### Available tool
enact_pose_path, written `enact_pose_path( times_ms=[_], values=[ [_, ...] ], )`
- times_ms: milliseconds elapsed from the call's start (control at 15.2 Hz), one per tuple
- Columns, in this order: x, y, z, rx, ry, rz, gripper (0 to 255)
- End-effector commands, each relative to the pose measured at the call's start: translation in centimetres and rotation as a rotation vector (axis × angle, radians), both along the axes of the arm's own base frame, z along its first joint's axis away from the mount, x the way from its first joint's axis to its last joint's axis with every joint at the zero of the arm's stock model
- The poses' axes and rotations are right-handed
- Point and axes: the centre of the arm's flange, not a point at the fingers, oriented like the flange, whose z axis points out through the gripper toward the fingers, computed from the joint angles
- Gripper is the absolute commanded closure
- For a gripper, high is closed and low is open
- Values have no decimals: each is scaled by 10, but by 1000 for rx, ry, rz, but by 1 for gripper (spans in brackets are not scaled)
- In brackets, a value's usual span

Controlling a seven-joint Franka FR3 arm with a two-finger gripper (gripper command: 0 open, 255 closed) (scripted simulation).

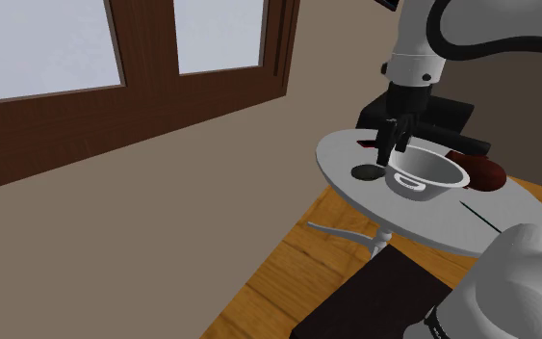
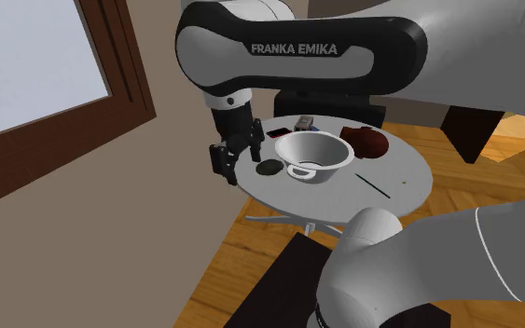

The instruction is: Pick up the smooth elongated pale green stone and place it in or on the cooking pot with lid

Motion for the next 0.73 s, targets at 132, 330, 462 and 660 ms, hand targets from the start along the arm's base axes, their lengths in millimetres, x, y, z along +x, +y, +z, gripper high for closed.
enact_pose_path(
  times_ms=[132,330,462,660],
  values=[
    [8,-24,-11,8,-4,8,0],
    [19,-59,-27,21,-9,19,0],
    [27,-82,-38,29,-13,27,0],
    [40,-117,-55,41,-18,38,0]
  ],
)
